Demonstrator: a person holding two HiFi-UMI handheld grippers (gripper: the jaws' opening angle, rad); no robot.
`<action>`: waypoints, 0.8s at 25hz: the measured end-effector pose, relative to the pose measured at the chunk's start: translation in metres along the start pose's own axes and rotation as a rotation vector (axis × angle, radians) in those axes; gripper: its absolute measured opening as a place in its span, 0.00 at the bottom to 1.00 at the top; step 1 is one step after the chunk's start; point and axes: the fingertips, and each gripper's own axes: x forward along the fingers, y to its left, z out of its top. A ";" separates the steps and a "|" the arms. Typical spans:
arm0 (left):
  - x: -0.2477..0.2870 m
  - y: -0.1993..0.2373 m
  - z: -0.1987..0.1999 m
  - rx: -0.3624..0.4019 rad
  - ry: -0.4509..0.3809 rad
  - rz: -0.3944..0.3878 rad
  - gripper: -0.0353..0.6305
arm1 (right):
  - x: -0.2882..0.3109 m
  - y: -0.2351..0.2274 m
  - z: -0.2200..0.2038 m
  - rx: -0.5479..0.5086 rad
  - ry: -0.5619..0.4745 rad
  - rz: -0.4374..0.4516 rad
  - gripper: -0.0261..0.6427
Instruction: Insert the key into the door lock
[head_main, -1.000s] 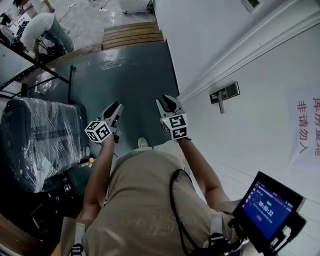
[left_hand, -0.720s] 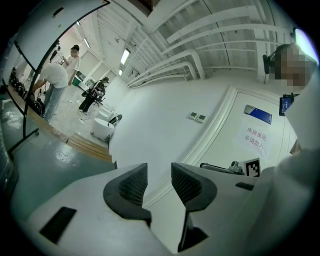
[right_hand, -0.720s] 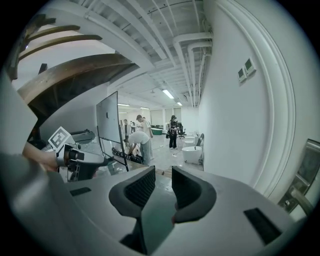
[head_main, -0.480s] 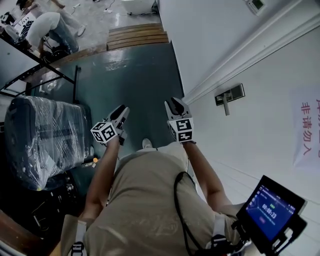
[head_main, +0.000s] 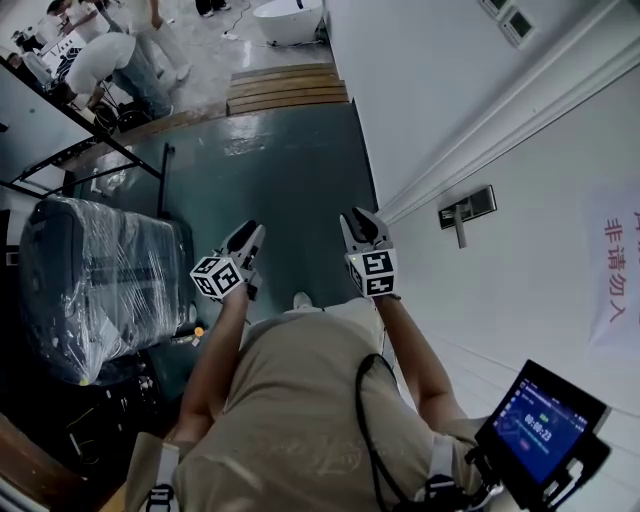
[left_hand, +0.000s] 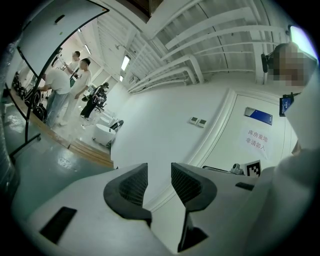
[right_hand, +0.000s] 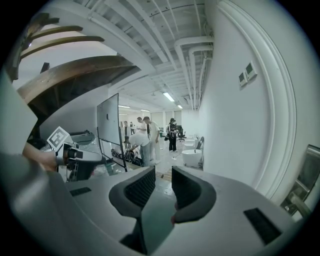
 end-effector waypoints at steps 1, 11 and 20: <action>0.000 0.001 0.002 0.001 -0.004 0.001 0.27 | 0.001 0.000 0.001 0.000 -0.001 0.000 0.17; 0.004 0.006 0.003 0.001 -0.006 0.006 0.27 | 0.007 -0.003 -0.002 -0.001 0.005 0.003 0.17; 0.001 0.005 -0.002 -0.018 0.003 0.007 0.27 | 0.009 0.000 -0.006 0.001 0.020 0.006 0.17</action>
